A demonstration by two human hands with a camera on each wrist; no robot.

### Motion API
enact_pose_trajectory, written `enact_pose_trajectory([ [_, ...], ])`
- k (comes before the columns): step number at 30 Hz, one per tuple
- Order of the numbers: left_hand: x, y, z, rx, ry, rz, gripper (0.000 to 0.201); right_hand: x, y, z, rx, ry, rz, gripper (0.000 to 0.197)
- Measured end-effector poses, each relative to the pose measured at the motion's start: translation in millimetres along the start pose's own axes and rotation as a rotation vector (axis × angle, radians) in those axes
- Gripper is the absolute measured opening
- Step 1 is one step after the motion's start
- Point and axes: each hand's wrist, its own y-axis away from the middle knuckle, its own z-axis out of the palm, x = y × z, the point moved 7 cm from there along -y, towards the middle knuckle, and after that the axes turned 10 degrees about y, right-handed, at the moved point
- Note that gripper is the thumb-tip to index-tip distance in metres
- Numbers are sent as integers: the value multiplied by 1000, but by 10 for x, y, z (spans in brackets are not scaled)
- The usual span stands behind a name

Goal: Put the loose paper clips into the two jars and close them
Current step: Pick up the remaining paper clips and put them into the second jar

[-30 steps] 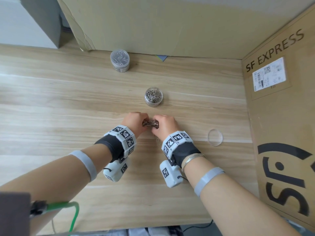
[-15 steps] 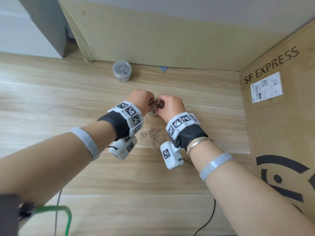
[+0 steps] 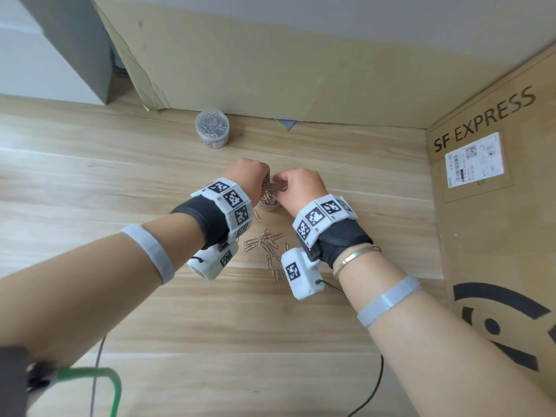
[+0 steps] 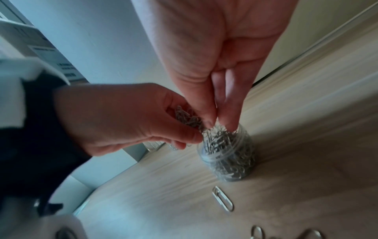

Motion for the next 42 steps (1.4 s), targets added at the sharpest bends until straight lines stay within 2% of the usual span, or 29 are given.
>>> enact_pose_trajectory([
  [5,82,-26,19,-18,-3,23,25,223,43,-79,78,-150,65,28],
  [9,41,-34,69,-48,56,28,32,359,114,-45,63,-135,79,25],
  [12,25,-1,47,-19,149,44,35,421,157,12,58,-127,91,24],
  [15,36,45,-10,46,245,73,31,442,187,80,36,-116,96,24],
  [17,-4,67,-79,151,299,81,23,458,211,141,12,-108,99,26],
  [20,-201,97,-120,281,295,3,23,474,267,265,-52,-63,90,25],
  [22,-364,158,-15,217,246,-100,26,460,316,354,-90,-40,76,26],
  [24,-489,254,176,72,175,-167,25,419,368,462,-129,-22,62,34],
  [27,-523,419,456,-90,110,-141,26,320,440,629,-136,-37,35,47],
  [31,-401,553,655,-170,135,-53,41,145,513,827,-175,-34,-38,47],
  [35,-394,557,675,-165,152,-76,43,139,565,820,-187,-10,-68,58],
  [37,-422,565,670,-175,204,-89,58,203,596,811,-197,51,-75,73],
  [39,-431,589,678,-221,148,-42,79,257,635,835,-216,153,-85,87],
  [41,-431,611,689,-245,14,18,94,264,667,868,-218,219,-107,92],
  [42,-435,611,694,-242,-22,29,95,251,672,881,-213,221,-119,90],
])
